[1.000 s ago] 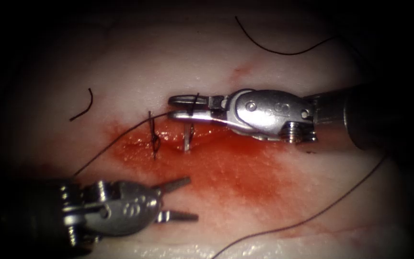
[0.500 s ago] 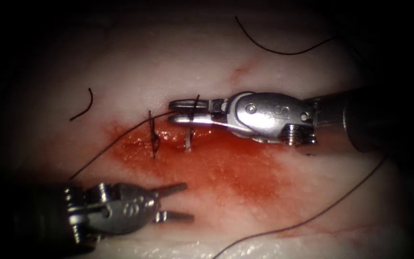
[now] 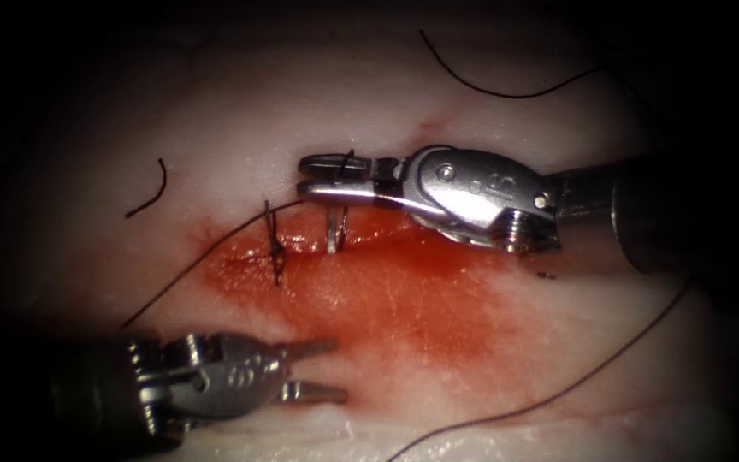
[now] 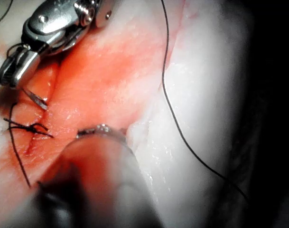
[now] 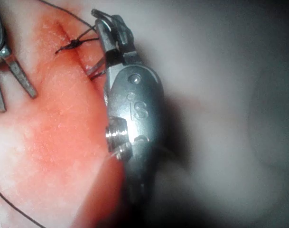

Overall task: Wound Closure
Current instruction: Push needle through skin below wound with right needle driver

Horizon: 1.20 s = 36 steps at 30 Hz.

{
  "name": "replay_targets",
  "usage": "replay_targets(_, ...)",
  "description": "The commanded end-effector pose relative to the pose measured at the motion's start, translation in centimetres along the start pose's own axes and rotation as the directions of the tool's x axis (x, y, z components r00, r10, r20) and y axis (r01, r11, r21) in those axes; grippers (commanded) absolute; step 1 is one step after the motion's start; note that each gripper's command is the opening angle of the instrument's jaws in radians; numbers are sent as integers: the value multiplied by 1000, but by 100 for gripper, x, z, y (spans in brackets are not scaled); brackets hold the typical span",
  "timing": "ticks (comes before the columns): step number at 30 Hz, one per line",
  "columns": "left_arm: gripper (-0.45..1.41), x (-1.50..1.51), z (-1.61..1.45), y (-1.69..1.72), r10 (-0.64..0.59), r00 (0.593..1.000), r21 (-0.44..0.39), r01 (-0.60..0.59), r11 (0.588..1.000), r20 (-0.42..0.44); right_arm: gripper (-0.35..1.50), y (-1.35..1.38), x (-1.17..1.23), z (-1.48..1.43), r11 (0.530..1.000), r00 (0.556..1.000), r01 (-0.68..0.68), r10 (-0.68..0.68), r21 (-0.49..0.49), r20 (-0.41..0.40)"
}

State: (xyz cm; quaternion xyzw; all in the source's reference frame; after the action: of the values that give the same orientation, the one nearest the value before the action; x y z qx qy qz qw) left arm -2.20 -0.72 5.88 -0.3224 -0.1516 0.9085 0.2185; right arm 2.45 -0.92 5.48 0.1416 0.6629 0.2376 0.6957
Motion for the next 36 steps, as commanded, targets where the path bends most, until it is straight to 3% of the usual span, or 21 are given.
replay_targets(1, 15, 0, 5, 1, 2, 1000, -3, -2, 1000, -1, -35, 2, -5, 6, 1000, 1000, -14, 14, 1, 1)
replay_targets(12, 15, 1, 4, 3, 1, 1000, -4, -1, 1000, -1, -35, -5, -14, 8, 994, 995, -103, 103, 21, 3)
replay_targets(19, 15, 1, 4, 2, 1, 1000, -4, -1, 1000, -1, -35, -6, -15, 9, 974, 976, -220, 219, 54, 14)
replay_targets(36, 15, -4, 1, 1, 7, 1000, -8, -7, 1000, -2, -35, -12, -17, 9, 932, 938, -346, 342, 108, 54)
